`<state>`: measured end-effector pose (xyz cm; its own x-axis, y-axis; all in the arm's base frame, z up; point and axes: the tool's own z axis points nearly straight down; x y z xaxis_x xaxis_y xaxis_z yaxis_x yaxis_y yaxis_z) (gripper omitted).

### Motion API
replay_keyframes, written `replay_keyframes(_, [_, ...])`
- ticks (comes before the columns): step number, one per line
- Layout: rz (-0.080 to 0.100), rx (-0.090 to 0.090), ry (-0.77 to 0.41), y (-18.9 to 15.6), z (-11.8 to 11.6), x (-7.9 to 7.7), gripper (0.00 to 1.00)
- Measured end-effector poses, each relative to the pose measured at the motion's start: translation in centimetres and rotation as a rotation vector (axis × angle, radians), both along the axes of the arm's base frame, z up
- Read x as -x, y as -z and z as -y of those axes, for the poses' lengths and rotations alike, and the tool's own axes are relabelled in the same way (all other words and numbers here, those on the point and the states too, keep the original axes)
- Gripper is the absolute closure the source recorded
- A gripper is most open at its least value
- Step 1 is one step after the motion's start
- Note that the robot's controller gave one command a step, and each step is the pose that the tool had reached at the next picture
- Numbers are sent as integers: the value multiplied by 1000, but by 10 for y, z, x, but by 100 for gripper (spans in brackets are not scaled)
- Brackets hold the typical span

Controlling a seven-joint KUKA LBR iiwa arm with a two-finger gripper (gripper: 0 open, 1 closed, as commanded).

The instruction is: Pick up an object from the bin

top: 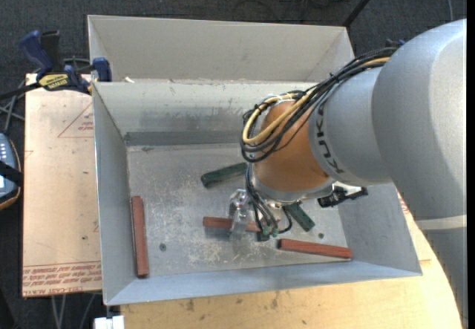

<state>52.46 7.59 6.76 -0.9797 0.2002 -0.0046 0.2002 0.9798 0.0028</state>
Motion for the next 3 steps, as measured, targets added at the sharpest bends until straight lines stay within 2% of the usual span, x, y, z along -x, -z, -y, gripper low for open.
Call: replay_keyframes(3, [-10, 2, -1, -14, 0, 2, 100])
